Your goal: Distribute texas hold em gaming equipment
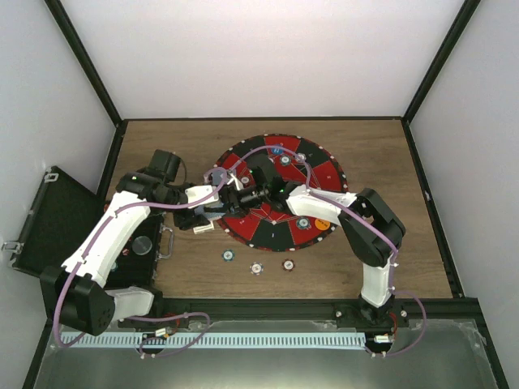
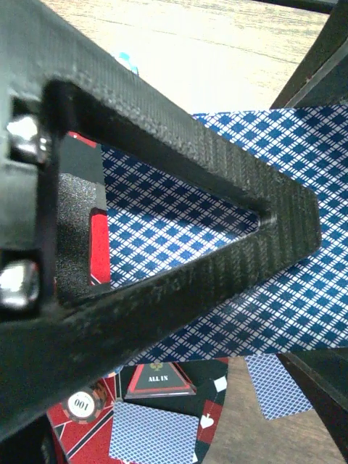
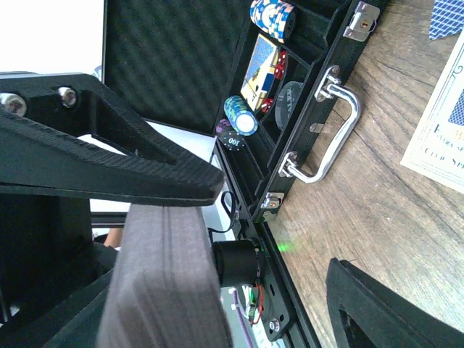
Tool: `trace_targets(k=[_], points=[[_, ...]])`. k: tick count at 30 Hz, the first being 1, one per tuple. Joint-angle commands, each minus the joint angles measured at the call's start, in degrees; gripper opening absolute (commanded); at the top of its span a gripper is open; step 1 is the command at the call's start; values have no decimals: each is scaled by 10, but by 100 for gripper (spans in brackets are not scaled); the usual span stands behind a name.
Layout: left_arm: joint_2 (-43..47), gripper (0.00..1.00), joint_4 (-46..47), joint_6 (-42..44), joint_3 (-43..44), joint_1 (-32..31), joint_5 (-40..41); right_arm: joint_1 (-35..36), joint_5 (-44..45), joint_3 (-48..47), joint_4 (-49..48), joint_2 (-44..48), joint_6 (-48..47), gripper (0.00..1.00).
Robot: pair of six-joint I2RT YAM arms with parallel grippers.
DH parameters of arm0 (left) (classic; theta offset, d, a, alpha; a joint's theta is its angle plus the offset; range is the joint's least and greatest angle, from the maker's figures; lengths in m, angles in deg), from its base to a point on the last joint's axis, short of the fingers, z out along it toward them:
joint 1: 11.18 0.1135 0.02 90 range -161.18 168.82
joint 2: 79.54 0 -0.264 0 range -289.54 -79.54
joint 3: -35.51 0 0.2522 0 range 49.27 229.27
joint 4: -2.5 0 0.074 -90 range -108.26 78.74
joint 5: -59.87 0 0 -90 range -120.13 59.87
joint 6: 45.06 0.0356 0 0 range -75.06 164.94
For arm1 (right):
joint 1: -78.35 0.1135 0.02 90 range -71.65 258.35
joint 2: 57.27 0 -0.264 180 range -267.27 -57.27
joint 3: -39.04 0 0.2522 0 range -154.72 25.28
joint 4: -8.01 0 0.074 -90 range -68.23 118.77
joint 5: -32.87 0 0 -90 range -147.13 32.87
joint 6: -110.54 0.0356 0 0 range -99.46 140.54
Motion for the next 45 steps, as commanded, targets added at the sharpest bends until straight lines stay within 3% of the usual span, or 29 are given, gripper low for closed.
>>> trace_targets(k=[1,23,36,45], points=[[-2,4,8,3,19,-3,-21,0,-9,-25,10,-10,-2,69],[1,4,7,0,25,-4,-23,-52,11,29,66,47,-42,45],[-1,4,13,-1,16,-3,-18,-62,45,30,111,93,-61,15],[-2,4,14,0,11,-4,-13,-77,54,31,134,115,-74,1]])
